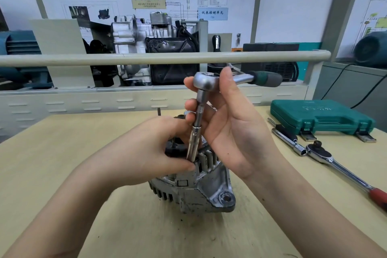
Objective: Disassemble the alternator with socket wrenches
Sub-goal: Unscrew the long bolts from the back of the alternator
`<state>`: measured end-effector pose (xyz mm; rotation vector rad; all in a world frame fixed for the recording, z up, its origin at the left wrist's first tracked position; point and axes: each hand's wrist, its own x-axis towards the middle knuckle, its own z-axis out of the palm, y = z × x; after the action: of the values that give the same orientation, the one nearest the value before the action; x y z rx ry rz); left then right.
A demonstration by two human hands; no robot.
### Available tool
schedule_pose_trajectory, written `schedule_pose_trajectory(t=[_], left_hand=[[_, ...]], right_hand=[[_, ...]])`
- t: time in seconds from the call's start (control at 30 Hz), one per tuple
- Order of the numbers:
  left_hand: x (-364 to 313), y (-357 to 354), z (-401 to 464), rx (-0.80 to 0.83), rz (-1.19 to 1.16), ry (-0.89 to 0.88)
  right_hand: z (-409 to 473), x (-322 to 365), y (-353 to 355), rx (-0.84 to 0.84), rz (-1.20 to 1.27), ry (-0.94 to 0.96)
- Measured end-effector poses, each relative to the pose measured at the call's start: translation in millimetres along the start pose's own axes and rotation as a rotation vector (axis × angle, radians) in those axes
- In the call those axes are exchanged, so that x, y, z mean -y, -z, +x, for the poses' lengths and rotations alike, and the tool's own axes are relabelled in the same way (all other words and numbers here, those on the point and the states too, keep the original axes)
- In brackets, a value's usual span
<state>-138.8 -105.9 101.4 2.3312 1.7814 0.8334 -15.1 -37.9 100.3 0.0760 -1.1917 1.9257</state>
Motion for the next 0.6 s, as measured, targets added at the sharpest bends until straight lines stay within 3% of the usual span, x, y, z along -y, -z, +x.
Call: schedule_pose_trajectory(t=[0.33,0.5,0.6], left_hand=[[-2.7,-3.8,1.6,-0.079,-0.042,0.014],[3.7,4.1,-0.9,-0.032,-0.318,0.017],[4.6,2.3,0.2,-0.063,-0.365,0.023]], right_hand=[[-3.5,-1.4,-2.7,-0.009,-0.017,0.083],[-1.0,-0.4,-3.4,-0.014,-0.034,0.029],[0.7,0.1,-3.1,-0.022,-0.033,0.004]])
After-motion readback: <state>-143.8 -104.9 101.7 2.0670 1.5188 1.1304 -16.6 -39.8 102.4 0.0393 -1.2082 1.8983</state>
